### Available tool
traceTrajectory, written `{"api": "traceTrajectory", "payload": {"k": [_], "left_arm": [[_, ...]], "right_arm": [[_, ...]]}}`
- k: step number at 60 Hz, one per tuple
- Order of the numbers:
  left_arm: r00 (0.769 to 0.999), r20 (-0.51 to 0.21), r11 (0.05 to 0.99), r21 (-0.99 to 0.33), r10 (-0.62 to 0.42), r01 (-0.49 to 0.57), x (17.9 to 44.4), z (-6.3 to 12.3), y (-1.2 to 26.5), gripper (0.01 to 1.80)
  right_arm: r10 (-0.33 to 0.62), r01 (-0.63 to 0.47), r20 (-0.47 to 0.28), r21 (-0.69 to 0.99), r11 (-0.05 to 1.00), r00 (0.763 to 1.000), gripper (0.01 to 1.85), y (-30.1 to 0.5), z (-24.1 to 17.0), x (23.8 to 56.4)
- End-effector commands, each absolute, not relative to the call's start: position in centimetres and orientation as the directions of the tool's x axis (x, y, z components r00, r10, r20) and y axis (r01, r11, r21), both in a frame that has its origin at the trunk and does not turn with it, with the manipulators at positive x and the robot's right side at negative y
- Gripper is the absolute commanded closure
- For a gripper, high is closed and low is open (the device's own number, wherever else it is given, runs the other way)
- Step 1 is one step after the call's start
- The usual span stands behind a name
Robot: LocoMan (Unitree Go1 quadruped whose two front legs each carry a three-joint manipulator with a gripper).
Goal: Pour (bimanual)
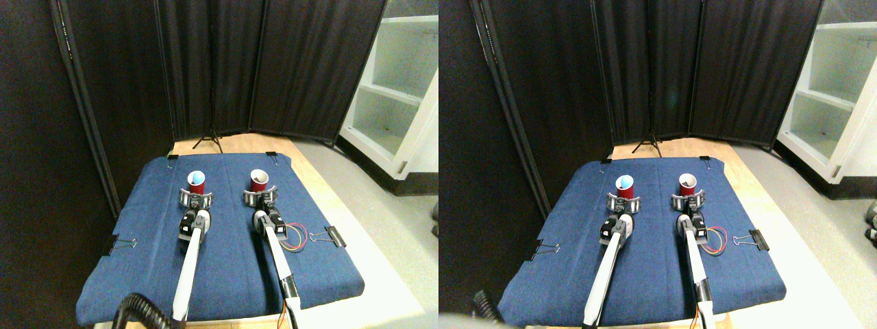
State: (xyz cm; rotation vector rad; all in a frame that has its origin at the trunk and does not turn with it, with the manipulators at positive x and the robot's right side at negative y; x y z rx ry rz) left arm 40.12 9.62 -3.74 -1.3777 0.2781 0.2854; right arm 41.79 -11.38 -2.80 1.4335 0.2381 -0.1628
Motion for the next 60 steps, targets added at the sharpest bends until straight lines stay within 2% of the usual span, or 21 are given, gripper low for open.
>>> {"api": "traceTrajectory", "payload": {"k": [1,5,19,27,35,48,60], "left_arm": [[0.947,-0.319,0.168,-0.933,0.026,-0.318,40.0,-2.8,9.5,0.70],[0.951,-0.308,0.180,-0.935,0.013,-0.305,39.7,-2.4,9.6,0.74],[0.961,-0.275,0.166,-0.947,0.020,-0.275,38.6,-1.6,9.6,0.91],[0.964,-0.265,0.160,-0.952,-0.003,-0.261,38.1,-1.4,9.6,0.90],[0.970,-0.243,0.159,-0.959,-0.026,-0.236,37.3,-1.1,9.5,0.94],[0.973,-0.213,0.164,-0.966,-0.084,-0.198,36.2,-0.2,9.1,0.98],[0.976,-0.198,0.150,-0.972,-0.095,-0.182,35.4,0.5,8.7,0.97]], "right_arm": [[0.021,0.210,-0.215,0.968,0.140,0.976,0.72,-11.1,-1.9,41.8],[0.014,0.205,-0.209,0.969,0.135,0.978,0.78,-11.1,-1.7,41.7],[0.017,0.178,-0.183,0.974,0.143,0.983,0.76,-11.0,-1.1,40.9],[0.023,0.165,-0.171,0.975,0.150,0.985,0.77,-11.1,-0.8,40.4],[0.044,0.138,-0.146,0.978,0.157,0.988,0.66,-11.3,-0.3,39.7],[0.062,0.105,-0.115,0.984,0.142,0.991,0.68,-11.4,0.5,38.2],[0.059,0.087,-0.093,0.991,0.106,0.994,0.74,-11.4,1.0,37.1]]}}
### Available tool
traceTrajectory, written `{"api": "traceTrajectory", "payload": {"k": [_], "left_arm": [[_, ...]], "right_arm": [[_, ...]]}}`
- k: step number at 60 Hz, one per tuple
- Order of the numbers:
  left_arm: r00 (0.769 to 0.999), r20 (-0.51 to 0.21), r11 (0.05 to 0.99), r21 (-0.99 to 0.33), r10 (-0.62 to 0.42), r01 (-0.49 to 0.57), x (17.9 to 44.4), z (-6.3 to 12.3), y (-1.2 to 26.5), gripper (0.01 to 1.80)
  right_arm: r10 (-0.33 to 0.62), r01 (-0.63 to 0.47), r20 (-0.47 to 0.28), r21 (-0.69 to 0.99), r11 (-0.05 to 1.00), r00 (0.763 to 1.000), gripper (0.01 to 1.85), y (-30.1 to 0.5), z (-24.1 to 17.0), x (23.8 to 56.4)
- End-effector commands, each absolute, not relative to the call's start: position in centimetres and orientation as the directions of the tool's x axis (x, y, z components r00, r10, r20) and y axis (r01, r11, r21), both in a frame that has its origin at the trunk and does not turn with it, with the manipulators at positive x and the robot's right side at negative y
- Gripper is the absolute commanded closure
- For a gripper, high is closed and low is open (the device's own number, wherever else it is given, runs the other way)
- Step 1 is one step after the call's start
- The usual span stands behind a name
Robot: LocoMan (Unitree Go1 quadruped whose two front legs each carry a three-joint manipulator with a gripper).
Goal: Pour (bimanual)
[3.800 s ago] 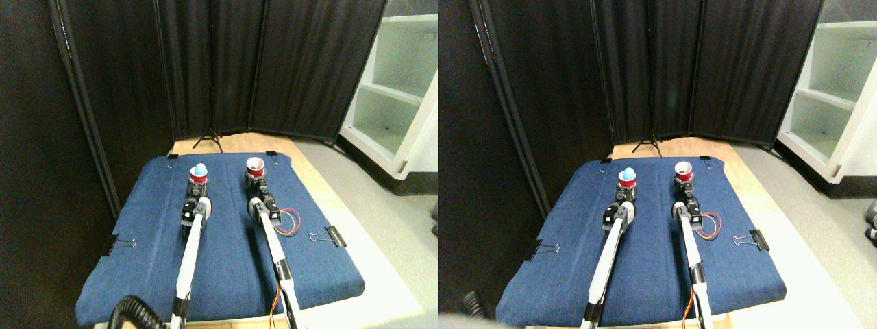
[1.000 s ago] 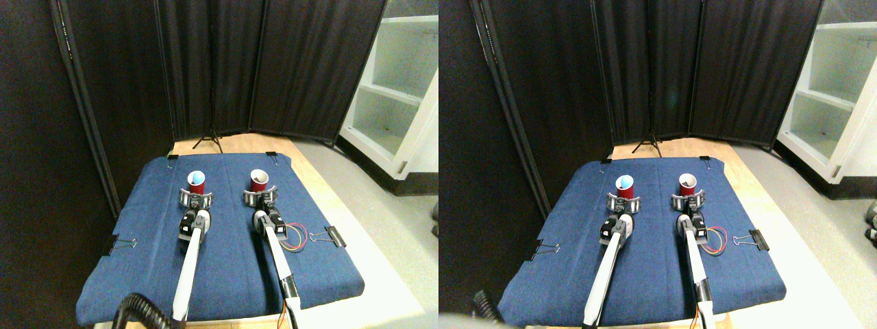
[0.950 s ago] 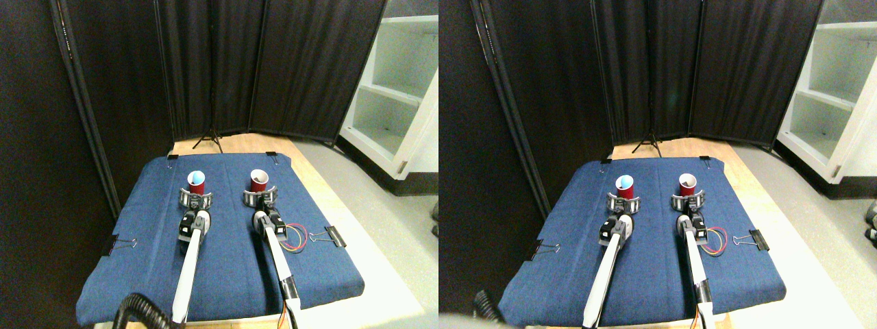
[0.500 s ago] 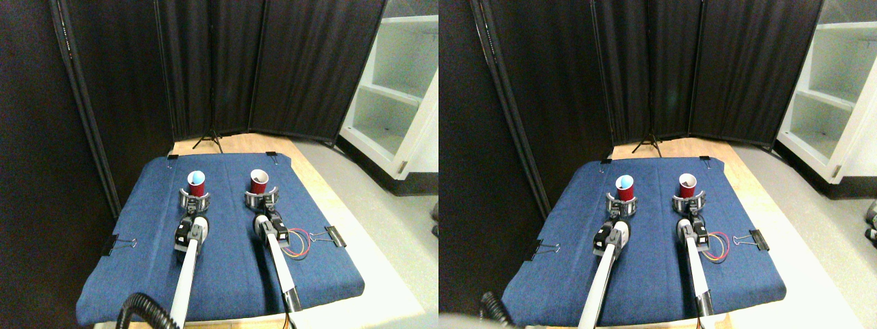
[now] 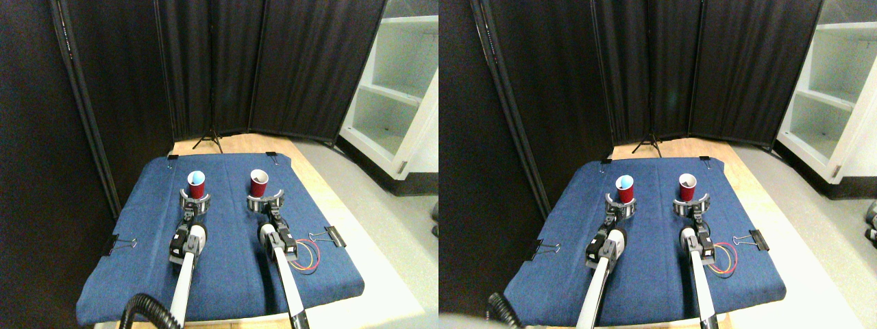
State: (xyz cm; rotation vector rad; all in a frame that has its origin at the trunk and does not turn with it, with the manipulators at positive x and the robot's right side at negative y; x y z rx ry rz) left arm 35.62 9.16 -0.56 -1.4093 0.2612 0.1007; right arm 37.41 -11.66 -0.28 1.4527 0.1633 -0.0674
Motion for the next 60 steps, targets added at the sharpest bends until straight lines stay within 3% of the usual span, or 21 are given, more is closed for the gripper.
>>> {"api": "traceTrajectory", "payload": {"k": [1,24,29,39,46,50,54,60], "left_arm": [[0.976,-0.194,0.151,-0.972,-0.097,-0.178,35.3,0.5,8.7,0.98],[0.978,-0.148,0.182,-0.976,-0.149,-0.120,33.6,1.7,7.8,1.00],[0.981,-0.123,0.244,-0.966,-0.147,-0.085,33.0,2.0,7.6,1.01],[0.987,-0.053,0.318,-0.948,-0.154,-0.001,31.9,2.6,7.3,1.22],[0.985,-0.006,0.394,-0.917,-0.175,0.064,31.6,2.9,7.3,1.25],[0.981,0.075,0.544,-0.823,-0.178,0.162,31.3,3.1,7.3,1.19],[0.979,0.103,0.551,-0.814,-0.175,0.184,31.1,3.3,7.2,1.14],[0.962,0.131,0.605,-0.755,-0.239,0.253,30.7,3.6,7.1,0.93]], "right_arm": [[0.057,0.083,-0.089,0.990,0.111,0.994,0.76,-11.4,1.0,36.9],[0.077,0.012,-0.022,0.991,0.130,0.997,0.82,-11.1,2.0,34.5],[0.081,0.000,-0.011,0.991,0.132,0.997,0.83,-11.0,2.4,34.0],[0.079,-0.033,0.021,0.988,0.148,0.997,1.03,-10.8,3.0,33.3],[0.088,-0.044,0.031,0.988,0.150,0.996,1.04,-10.7,3.1,33.1],[0.095,-0.052,0.038,0.986,0.159,0.995,1.03,-10.5,3.2,33.0],[0.091,-0.055,0.040,0.985,0.162,0.995,1.03,-10.3,3.3,32.8],[0.105,-0.072,0.055,0.984,0.164,0.993,1.02,-10.1,3.6,32.3]]}}
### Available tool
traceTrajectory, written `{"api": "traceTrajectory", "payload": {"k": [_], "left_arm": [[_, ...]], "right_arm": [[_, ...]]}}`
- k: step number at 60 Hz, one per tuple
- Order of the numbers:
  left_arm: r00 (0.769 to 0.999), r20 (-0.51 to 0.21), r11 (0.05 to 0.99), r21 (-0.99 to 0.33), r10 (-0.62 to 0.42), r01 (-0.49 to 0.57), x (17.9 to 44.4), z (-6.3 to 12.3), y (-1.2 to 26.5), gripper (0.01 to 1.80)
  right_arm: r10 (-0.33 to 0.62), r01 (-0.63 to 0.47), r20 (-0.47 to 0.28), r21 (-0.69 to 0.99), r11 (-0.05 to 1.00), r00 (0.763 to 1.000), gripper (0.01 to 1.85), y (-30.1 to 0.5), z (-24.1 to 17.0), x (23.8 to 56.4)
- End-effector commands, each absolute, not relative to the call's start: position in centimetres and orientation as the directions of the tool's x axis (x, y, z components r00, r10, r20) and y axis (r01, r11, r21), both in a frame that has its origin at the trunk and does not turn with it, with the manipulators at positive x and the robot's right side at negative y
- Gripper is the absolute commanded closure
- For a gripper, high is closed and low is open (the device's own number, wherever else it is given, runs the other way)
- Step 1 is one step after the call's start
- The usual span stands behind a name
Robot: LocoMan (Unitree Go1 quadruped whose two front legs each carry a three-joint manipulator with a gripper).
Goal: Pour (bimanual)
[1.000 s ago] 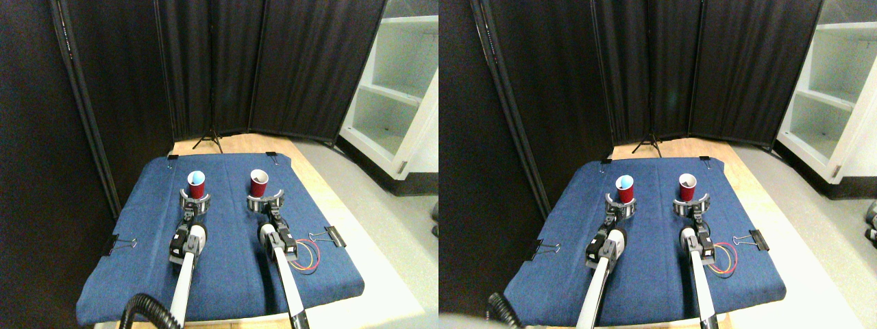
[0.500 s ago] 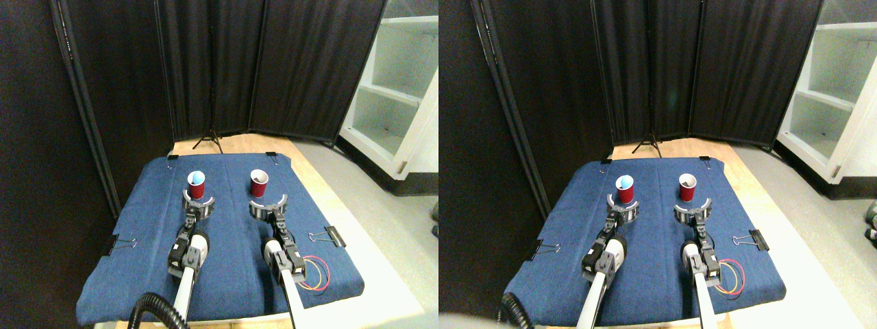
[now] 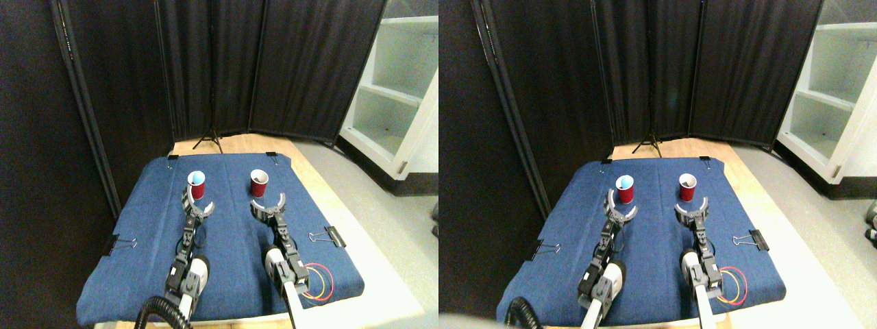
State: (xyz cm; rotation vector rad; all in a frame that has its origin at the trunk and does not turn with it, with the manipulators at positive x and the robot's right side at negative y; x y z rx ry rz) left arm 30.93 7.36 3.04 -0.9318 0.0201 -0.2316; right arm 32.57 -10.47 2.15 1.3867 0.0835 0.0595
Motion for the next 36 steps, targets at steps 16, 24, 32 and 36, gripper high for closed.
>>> {"api": "traceTrajectory", "payload": {"k": [16,24,32,36], "left_arm": [[0.867,0.367,0.815,-0.346,-0.338,0.464,30.73,4.07,6.22,0.84],[0.860,0.376,0.821,-0.324,-0.344,0.470,31.02,3.87,6.24,0.96],[0.838,0.375,0.815,-0.277,-0.396,0.509,30.99,3.81,6.39,0.99],[0.825,0.376,0.815,-0.242,-0.422,0.527,30.98,3.85,6.36,1.01]], "right_arm": [[0.148,-0.117,0.091,0.978,0.175,0.985,1.04,-9.71,4.07,31.64],[0.156,-0.118,0.094,0.981,0.156,0.983,1.03,-9.58,4.15,31.46],[0.152,-0.117,0.091,0.978,0.174,0.984,1.00,-9.76,3.99,31.65],[0.151,-0.115,0.090,0.979,0.167,0.984,1.00,-9.77,3.93,31.71]]}}
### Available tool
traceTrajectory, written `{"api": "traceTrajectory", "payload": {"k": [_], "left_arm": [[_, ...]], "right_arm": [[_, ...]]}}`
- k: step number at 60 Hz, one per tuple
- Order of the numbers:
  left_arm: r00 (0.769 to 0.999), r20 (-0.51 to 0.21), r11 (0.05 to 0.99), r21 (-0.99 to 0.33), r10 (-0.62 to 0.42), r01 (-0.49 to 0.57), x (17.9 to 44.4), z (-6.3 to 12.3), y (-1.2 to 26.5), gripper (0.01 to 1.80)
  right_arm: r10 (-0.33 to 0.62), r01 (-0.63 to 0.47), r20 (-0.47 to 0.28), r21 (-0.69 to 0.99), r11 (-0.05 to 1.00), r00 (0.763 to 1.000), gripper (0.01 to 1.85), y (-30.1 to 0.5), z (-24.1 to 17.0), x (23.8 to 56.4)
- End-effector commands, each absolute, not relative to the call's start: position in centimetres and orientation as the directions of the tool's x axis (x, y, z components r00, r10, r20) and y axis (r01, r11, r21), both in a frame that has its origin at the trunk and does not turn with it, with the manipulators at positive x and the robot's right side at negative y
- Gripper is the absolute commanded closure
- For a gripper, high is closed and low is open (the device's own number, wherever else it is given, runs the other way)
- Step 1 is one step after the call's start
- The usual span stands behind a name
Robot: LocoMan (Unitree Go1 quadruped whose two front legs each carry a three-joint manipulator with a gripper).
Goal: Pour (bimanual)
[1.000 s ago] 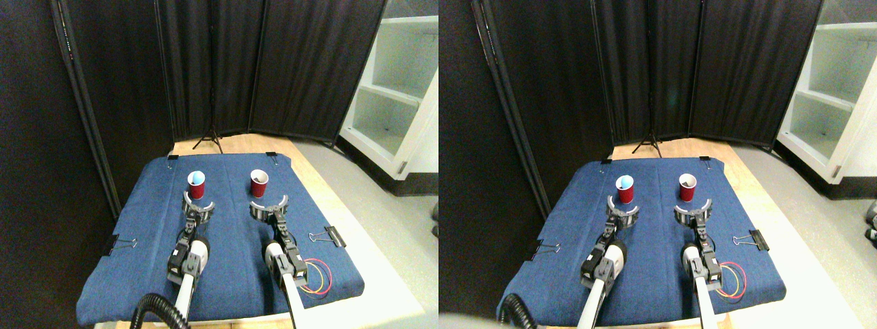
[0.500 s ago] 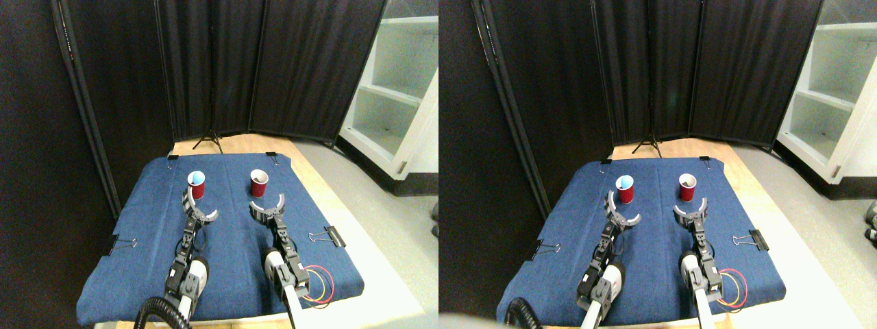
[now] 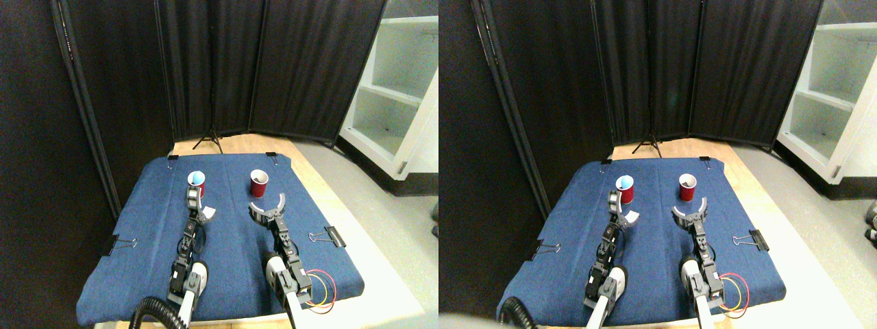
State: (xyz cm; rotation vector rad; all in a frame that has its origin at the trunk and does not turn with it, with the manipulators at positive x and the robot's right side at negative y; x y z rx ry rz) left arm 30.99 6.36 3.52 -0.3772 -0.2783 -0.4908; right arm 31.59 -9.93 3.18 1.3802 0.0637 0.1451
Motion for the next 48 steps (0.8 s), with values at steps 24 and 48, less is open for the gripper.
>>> {"api": "traceTrajectory", "payload": {"k": [24,48], "left_arm": [[0.745,0.342,0.809,0.093,-0.573,0.580,30.6,4.1,7.0,0.82],[0.738,0.368,0.810,0.079,-0.566,0.582,30.1,4.9,6.8,0.89]], "right_arm": [[0.149,-0.107,0.082,0.980,0.168,0.985,0.98,-9.8,3.8,31.5],[0.142,-0.094,0.070,0.982,0.166,0.987,0.99,-9.6,3.8,31.2]]}}
